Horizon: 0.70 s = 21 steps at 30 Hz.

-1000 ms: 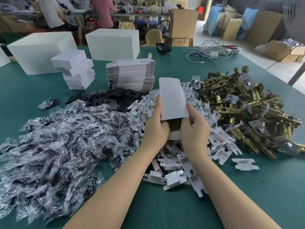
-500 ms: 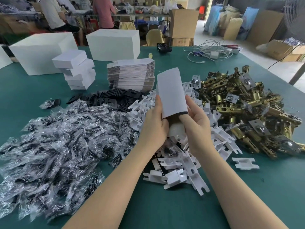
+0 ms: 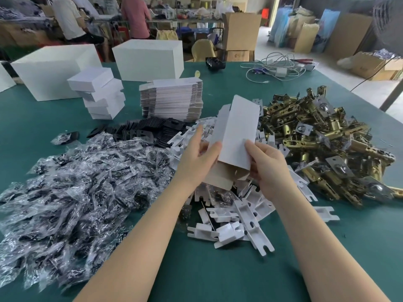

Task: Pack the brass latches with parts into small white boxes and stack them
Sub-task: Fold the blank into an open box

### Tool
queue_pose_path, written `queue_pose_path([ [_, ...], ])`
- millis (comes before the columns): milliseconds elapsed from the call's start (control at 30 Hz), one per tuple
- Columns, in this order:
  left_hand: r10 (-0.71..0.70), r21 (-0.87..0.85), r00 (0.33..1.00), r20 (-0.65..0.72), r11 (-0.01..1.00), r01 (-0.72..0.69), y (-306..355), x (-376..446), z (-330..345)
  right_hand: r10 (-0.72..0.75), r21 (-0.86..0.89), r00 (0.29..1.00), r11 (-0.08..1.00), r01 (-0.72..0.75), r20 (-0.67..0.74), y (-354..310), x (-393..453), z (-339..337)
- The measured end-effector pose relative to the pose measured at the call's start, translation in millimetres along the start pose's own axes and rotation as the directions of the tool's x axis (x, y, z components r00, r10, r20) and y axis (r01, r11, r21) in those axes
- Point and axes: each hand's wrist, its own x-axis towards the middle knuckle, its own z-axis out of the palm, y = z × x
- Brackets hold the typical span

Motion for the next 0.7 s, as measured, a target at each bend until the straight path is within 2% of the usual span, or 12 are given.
queue_pose_path([
  [67,-0.126,-0.236,0.992,0.011,0.964,0.125,1.2,1.9,-3.2,-0.011,-0.012,1.0,1.0,0.012,0.027,0.6,-0.2,0.7],
  [167,-0.131,-0.342,0.991,0.035,0.93,0.135,3.9,2.2,-3.7,-0.007,0.003,1.0,1.0,0.007,0.029,1.7,0.7,-0.1],
  [333,-0.077,-0.326,0.997,-0.008,0.943,0.07,-2.2,1.0,-1.2,0.021,0.047,0.999,0.999,-0.023,0.034,-0.5,0.5,0.2],
  [433,-0.078,-0.328,0.997,0.02,0.941,0.081,-3.7,1.2,-1.0,0.019,0.033,0.999,0.999,-0.017,-0.041,0.0,-0.1,2.6],
  [533,-0.125,-0.35,0.989,0.073,0.926,0.143,-3.4,0.8,-1.2,-0.045,-0.104,0.992,0.994,0.033,-0.118,-1.5,-1.5,3.3],
  [600,-0.148,-0.341,0.986,0.082,0.925,0.167,-0.3,-0.4,-0.4,-0.113,-0.2,0.986,0.976,0.087,-0.121,-3.4,-3.6,5.0],
  [700,-0.091,-0.226,0.996,-0.008,0.97,0.087,2.5,-1.7,1.8,-0.168,-0.285,0.983,0.948,0.142,-0.07,-2.2,-6.2,8.6],
])
